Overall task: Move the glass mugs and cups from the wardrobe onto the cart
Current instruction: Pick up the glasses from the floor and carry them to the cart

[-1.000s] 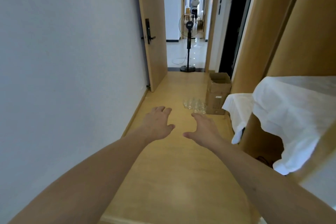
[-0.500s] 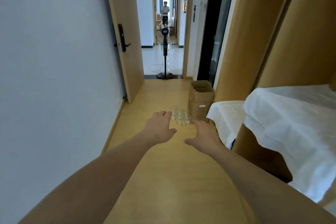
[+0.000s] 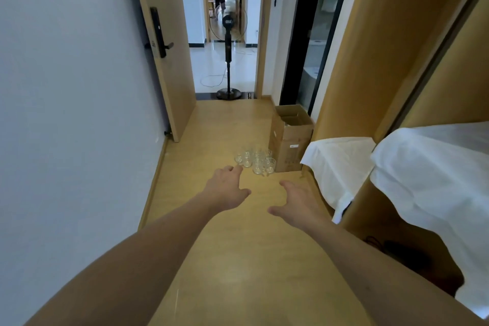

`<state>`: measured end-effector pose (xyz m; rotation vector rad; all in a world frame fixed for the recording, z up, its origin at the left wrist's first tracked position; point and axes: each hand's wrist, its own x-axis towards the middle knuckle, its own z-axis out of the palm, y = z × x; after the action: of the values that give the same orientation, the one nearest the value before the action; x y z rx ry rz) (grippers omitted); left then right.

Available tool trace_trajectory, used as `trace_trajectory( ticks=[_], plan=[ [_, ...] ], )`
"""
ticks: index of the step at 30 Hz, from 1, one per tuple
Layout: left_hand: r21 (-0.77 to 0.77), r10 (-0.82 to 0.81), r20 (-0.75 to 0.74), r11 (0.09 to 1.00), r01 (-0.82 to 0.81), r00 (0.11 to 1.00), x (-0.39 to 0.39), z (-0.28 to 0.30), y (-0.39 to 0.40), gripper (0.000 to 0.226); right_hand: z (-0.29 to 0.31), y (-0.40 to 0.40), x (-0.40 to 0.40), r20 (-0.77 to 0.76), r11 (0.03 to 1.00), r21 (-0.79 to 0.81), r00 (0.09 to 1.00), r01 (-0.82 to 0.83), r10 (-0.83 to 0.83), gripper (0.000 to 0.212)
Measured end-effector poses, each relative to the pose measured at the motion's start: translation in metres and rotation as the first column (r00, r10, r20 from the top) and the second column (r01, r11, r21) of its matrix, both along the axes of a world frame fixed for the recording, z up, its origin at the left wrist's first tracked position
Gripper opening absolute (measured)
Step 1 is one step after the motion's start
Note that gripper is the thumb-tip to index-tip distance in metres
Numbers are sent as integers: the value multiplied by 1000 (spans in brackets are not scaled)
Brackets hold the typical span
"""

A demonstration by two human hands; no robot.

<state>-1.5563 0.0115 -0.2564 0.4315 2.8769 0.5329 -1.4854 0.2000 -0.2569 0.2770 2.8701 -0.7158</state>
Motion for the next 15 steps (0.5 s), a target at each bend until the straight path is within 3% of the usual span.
trace_trajectory(
  ticks=[15],
  plan=[
    [-98, 16, 99, 995, -7, 995, -195, -47, 81, 71, -69, 68, -209, 42, 992, -105, 997, 67, -63, 89]
  ],
)
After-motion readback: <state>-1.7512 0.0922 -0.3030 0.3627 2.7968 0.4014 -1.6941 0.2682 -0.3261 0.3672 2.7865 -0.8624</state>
